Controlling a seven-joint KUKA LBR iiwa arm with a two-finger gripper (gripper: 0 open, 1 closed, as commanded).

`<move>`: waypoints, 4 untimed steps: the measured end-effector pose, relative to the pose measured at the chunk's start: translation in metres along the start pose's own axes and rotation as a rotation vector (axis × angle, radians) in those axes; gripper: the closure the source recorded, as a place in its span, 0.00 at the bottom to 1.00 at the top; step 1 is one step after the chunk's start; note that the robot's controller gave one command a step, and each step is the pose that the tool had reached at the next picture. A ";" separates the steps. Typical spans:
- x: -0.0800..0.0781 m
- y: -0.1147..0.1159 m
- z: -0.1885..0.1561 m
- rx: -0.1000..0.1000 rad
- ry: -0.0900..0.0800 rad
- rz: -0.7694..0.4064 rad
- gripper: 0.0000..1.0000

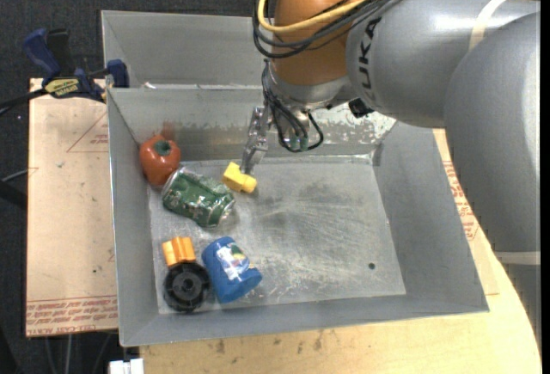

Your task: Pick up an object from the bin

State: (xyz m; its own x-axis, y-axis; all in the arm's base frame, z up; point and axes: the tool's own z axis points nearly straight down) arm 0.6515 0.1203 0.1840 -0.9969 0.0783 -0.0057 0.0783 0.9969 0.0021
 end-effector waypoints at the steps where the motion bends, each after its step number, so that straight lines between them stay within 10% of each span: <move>1: 0.026 0.017 0.000 0.001 0.004 0.015 0.00; 2: 0.026 0.017 0.000 0.001 0.004 0.015 0.00; 3: 0.006 0.020 0.092 -0.006 -0.031 -0.036 1.00; 4: 0.014 0.019 0.108 -0.004 -0.012 -0.036 1.00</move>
Offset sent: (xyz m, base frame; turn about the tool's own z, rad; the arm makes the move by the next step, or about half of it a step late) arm 0.0000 0.0000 0.0000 0.0000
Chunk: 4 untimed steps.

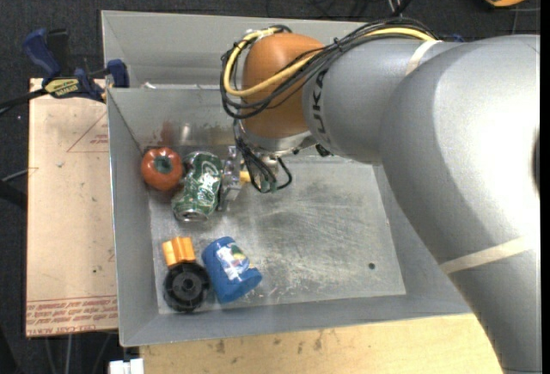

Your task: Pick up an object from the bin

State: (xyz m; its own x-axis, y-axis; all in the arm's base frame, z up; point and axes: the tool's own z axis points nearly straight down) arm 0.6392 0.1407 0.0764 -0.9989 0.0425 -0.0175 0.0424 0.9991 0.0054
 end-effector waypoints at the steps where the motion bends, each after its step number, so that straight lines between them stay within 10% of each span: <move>1: -0.010 0.013 -0.163 0.002 0.008 -0.025 1.00; 2: -0.009 0.012 -0.160 0.004 0.014 -0.025 1.00; 3: -0.005 0.061 -0.087 0.001 0.021 -0.330 0.00; 4: -0.007 0.060 -0.090 0.001 0.016 -0.328 0.00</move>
Offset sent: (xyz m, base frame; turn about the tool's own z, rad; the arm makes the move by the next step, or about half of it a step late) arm 0.0000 0.0000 0.0000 0.0000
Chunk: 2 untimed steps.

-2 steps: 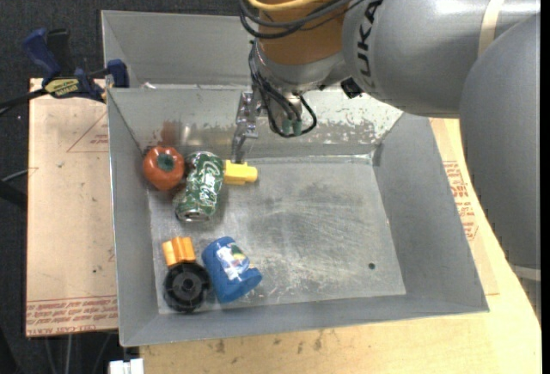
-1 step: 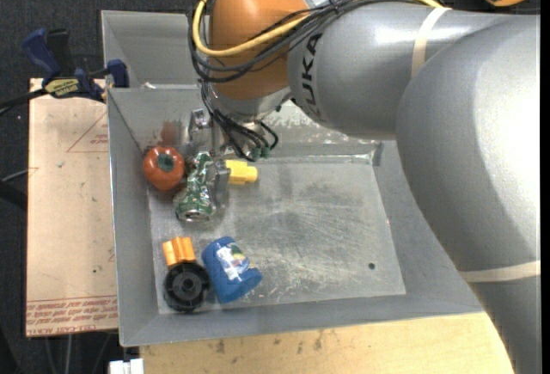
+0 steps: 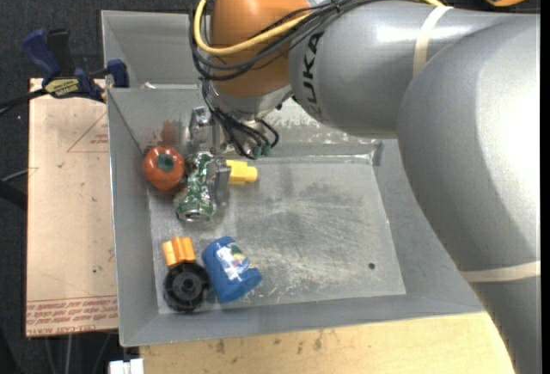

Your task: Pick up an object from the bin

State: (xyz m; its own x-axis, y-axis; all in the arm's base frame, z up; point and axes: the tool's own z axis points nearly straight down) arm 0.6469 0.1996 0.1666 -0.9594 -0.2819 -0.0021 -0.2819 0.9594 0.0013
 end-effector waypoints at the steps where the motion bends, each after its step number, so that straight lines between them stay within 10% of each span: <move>1: -0.002 -0.004 0.083 -0.006 -0.016 0.003 1.00; 2: -0.003 -0.004 0.083 -0.006 -0.017 0.003 1.00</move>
Offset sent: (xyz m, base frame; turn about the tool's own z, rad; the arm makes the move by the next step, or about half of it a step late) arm 0.0000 0.0000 0.0000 0.0000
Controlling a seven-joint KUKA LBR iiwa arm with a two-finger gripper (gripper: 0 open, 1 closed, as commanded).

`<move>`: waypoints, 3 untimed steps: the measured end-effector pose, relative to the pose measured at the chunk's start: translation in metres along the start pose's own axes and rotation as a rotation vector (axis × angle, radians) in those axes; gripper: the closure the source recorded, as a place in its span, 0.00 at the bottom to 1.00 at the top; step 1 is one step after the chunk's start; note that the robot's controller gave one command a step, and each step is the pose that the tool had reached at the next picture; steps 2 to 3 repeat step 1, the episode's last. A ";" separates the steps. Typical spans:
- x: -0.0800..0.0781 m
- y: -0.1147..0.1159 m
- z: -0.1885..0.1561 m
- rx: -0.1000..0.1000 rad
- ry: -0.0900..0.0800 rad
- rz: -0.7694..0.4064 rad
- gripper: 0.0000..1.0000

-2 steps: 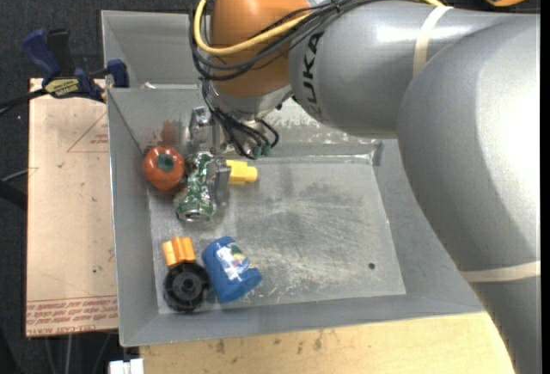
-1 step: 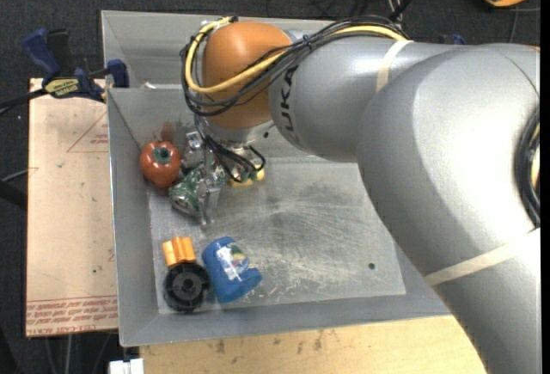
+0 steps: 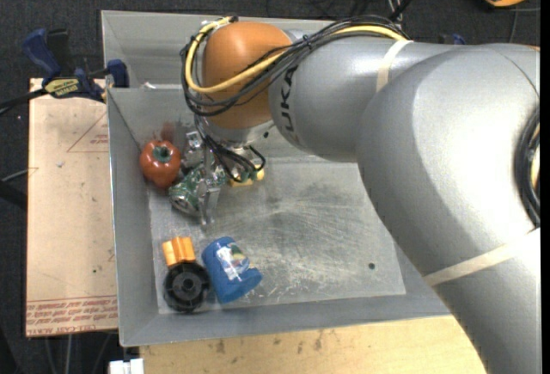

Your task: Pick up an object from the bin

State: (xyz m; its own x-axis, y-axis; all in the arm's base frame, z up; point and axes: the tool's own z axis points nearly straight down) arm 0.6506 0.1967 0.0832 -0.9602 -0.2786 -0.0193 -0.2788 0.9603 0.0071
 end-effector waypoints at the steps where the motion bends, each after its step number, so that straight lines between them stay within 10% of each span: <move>1: -0.002 -0.017 -0.114 0.005 0.015 -0.076 1.00; 3: -0.002 -0.017 -0.114 0.005 0.015 -0.076 1.00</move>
Offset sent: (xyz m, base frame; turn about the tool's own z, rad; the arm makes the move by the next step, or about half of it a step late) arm 0.0000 0.0000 0.0000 0.0000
